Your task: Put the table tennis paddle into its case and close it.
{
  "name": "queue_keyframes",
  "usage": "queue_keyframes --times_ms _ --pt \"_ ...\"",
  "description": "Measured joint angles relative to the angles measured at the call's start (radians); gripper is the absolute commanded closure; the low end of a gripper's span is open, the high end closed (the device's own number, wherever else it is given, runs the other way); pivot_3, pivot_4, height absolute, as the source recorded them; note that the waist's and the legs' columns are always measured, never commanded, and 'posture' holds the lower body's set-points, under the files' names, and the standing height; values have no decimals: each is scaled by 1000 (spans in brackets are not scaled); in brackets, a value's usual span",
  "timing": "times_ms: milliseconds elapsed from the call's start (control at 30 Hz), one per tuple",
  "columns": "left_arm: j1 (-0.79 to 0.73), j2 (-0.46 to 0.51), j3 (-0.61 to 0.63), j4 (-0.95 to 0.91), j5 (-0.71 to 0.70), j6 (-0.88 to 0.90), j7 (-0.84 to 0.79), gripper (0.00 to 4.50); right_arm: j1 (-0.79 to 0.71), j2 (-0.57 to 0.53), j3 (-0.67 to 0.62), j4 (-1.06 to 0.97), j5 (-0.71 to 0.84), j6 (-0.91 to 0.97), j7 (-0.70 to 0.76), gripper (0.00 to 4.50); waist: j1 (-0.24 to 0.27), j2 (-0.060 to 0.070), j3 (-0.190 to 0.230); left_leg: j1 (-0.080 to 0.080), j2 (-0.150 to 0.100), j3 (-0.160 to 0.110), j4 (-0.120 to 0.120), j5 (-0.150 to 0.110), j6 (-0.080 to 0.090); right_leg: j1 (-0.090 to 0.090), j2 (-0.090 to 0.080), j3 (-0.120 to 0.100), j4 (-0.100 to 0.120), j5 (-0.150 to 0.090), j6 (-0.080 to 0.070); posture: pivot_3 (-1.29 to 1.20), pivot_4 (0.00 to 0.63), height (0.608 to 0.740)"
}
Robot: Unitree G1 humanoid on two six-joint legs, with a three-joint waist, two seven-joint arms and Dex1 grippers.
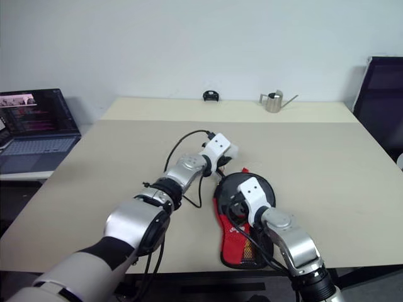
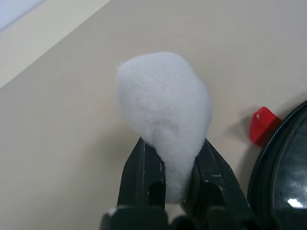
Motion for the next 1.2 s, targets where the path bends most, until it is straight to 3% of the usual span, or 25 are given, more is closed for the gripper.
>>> queue_keyframes --times_ms 800,1033,1200 --pt "-56 -144 30 26 104 29 297 4284 165 53 -4 -239 -16 144 -151 0 9 -1 -1 -1 -2 -1 0 0 0 1 -1 -1 -1 0 0 0 150 740" --pt "-45 -221 -4 26 132 71 176 4284 171 69 -4 -240 -16 145 -172 0 8 -1 -2 0 -2 -1 0 0 0 2 0 -4 -1 0 0 0 150 740" --pt "-7 -219 -9 25 135 81 89 4284 178 82 -3 -242 -16 145 -183 0 4 0 -2 2 -2 -1 -1 0 0 3 0 -3 -1 0 0 0 150 740"
